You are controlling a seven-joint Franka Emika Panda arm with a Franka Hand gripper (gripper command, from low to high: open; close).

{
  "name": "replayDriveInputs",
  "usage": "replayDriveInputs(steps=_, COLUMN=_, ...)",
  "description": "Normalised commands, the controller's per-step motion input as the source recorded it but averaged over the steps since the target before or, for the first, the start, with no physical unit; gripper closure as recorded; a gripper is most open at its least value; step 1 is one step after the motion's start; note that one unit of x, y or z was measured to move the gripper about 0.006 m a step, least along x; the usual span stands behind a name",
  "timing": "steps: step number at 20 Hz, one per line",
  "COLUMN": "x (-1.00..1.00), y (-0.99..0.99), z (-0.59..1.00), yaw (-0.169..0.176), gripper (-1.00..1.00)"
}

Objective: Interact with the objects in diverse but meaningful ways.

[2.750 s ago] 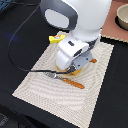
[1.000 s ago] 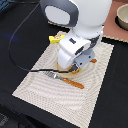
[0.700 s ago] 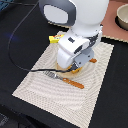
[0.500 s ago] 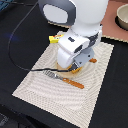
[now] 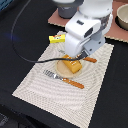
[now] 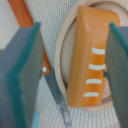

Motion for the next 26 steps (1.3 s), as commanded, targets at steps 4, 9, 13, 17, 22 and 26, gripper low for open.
replayDriveInputs(steps=4, x=-0.3, y=-0.12, z=-0.42, yaw=0.051, gripper=-1.0)
replayDriveInputs(steps=9, x=-0.46, y=-0.29, z=-0.7, yaw=0.055, gripper=-1.0)
replayDriveInputs(steps=13, x=-0.63, y=-0.32, z=-0.52, yaw=0.047, gripper=-1.0)
replayDriveInputs(steps=17, x=-0.72, y=-0.26, z=-0.2, yaw=0.009, gripper=-1.0)
replayDriveInputs(steps=22, x=-0.66, y=-0.15, z=0.0, yaw=0.0, gripper=-1.0)
replayDriveInputs(steps=26, x=-0.59, y=-0.13, z=-0.09, yaw=0.0, gripper=-1.0)
